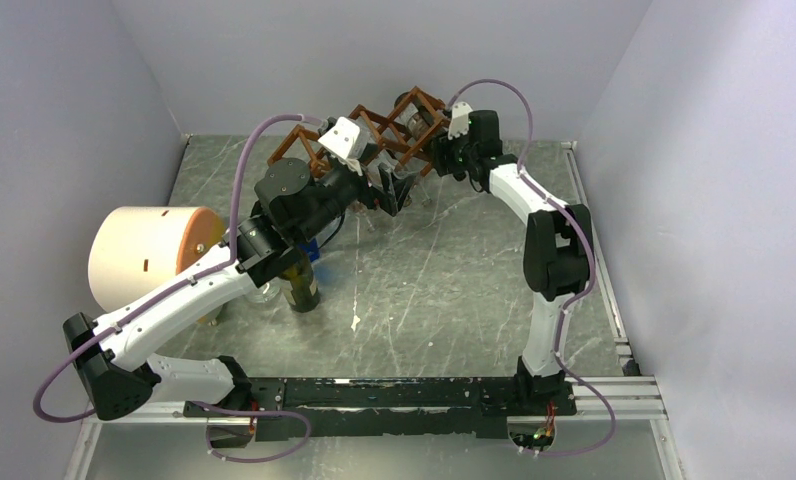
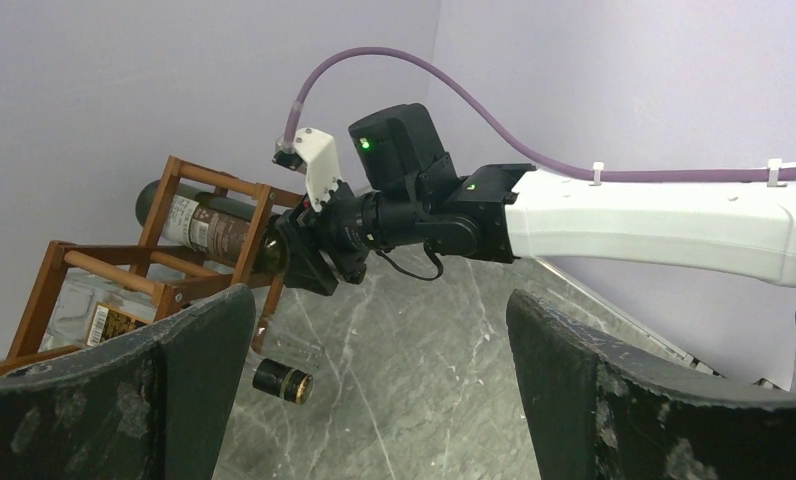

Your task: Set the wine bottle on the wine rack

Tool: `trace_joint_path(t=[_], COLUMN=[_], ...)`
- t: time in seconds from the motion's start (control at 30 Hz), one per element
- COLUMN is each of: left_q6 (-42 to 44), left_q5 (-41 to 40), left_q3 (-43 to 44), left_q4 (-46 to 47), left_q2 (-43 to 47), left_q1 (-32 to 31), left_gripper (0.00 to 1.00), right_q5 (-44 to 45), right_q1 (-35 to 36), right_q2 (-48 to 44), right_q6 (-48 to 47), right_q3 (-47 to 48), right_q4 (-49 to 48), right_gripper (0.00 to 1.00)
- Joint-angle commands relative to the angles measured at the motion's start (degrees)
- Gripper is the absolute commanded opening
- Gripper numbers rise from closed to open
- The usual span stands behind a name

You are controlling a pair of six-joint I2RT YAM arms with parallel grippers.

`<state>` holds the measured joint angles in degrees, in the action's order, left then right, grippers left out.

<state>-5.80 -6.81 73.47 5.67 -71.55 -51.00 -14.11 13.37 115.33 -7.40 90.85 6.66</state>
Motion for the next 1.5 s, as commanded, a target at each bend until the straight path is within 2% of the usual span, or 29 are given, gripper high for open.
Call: trace_joint_path(t=[0.0, 0.13, 0.4, 0.63, 0.83, 1.03, 1.13, 1.23, 1.47], left_q6=[0.3, 0.5, 1.3, 2.3, 4.7, 7.4, 7.7, 8.1, 10.1], left_q5=[0.2, 0.2, -0.2, -1.8, -4.7, -10.5, -12.7, -15.9, -24.3], left_q3=[1.3, 1.6, 1.9, 1.8, 1.9, -1.9, -3.1, -3.8, -6.2], left_q4=[-0.2, -0.4, -1.1, -2.0, -4.4, -3.1, -3.6, -5.7, -6.7], left_q2=[0.3, 0.2, 0.4, 1.5, 4.8, 10.0, 13.0, 15.6, 20.5], left_q1=[-0.2, -0.2, -0.2, -0.2, -0.1, -0.1, -0.1, -0.1, -0.1], left_gripper=[1.0, 1.0, 1.0, 1.0, 1.0, 1.0, 1.0, 1.0, 1.0], right_q5=[1.6, 2.6, 8.1, 11.0, 5.5, -5.7, -9.1, -9.1, -5.5], right_q1=[1.2, 1.3, 1.3, 1.2, 1.3, 2.7, 6.3, 13.1, 29.6], right_q2=[-1.7, -2.2, -8.4, -16.8, -27.2, -37.6, -42.2, -45.2, -44.2], right_q6=[0.3, 0.7, 2.3, 6.2, 15.4, 21.9, 22.5, 20.2, 17.6], right_q3=[-1.2, -1.9, -6.2, -10.5, -15.9, -22.3, -26.5, -28.9, -31.2], right_q4=[-7.6, -8.2, -8.5, -5.4, -1.6, -3.1, -8.2, -12.4, -22.3], right_gripper=[0.59, 0.62, 0.8, 0.82, 0.8, 0.78, 0.79, 0.81, 0.81])
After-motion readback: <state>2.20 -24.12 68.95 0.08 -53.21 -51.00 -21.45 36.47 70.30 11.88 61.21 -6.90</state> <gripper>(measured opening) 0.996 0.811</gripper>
